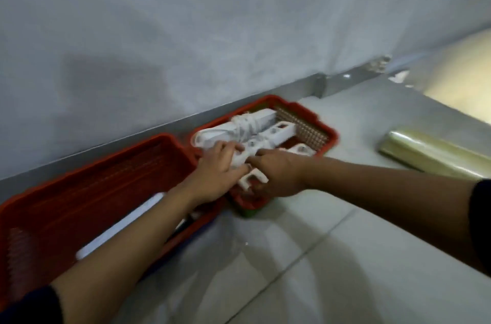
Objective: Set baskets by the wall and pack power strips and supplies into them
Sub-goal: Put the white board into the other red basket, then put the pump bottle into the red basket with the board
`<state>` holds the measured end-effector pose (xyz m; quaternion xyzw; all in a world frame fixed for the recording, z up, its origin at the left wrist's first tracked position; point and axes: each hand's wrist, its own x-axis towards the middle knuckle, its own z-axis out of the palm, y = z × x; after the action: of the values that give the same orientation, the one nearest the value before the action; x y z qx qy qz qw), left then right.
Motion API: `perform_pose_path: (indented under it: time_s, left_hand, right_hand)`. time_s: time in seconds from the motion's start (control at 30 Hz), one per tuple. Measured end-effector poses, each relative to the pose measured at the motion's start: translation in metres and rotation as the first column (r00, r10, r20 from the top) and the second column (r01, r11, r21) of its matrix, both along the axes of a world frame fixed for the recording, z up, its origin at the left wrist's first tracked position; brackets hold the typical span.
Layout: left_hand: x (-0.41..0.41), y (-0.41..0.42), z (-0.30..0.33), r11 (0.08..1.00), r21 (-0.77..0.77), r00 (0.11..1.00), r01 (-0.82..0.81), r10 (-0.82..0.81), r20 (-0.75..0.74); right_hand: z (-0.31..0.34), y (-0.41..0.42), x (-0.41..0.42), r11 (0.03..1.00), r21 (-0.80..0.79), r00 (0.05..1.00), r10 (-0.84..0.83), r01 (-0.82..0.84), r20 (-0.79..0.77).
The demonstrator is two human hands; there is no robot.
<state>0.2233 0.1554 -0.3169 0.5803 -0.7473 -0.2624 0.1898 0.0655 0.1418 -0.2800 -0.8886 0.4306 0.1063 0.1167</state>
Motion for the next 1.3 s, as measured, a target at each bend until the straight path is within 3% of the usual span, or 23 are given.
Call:
perform_pose_path:
  time_s: [0.13,0.3,0.4,0.53,0.67,0.77,0.87,0.97,1.13,1.3]
  left_hand:
    - [-0.125,-0.018,0.027,0.966,-0.123,0.964,0.226,-0.240,-0.114]
    - [-0.275,-0.001,0.038,0.833,-0.146,0.837,0.534,-0.545,-0.048]
    - [-0.346,0.029,0.035,0.728,-0.044,0.728,0.684,-0.686,-0.022]
    - [-0.425,0.073,0.027,0.564,0.087,0.556,0.821,-0.825,0.099]
    - [-0.477,0.109,0.003,0.439,0.229,0.400,0.869,-0.895,0.198]
    - [-0.500,0.131,-0.015,0.390,0.321,0.333,0.863,-0.917,0.219]
    - [-0.518,0.148,-0.029,0.356,0.377,0.288,0.855,-0.931,0.225]
    - [-0.528,0.159,-0.039,0.347,0.412,0.278,0.842,-0.935,0.219]
    - [-0.528,0.166,-0.053,0.373,0.462,0.341,0.804,-0.927,0.156]
    - [-0.516,0.162,-0.058,0.474,0.549,0.553,0.688,-0.833,0.024]
  right_hand:
    - [0.034,0.014,-0.127,0.972,-0.025,0.969,-0.236,0.235,-0.070]
    - [0.034,0.066,-0.271,0.815,0.001,0.810,-0.576,0.579,-0.111]
    - [0.014,0.114,-0.346,0.668,0.061,0.671,-0.737,0.742,-0.085]
    - [-0.015,0.187,-0.439,0.394,0.133,0.416,-0.862,0.909,-0.289]
    - [-0.058,0.247,-0.502,0.117,0.046,0.125,-0.872,0.992,-0.472]
    - [-0.097,0.281,-0.516,-0.039,0.068,0.002,-0.856,0.997,-0.517]
    - [-0.122,0.308,-0.513,-0.155,0.111,-0.093,-0.897,0.982,-0.432]
    - [-0.127,0.321,-0.507,-0.179,0.119,-0.134,-0.939,0.977,-0.316]
    - [-0.120,0.312,-0.500,-0.091,0.119,-0.071,-0.985,0.989,-0.159]
    - [-0.090,0.275,-0.478,0.043,0.153,0.026,-0.994,0.987,0.107]
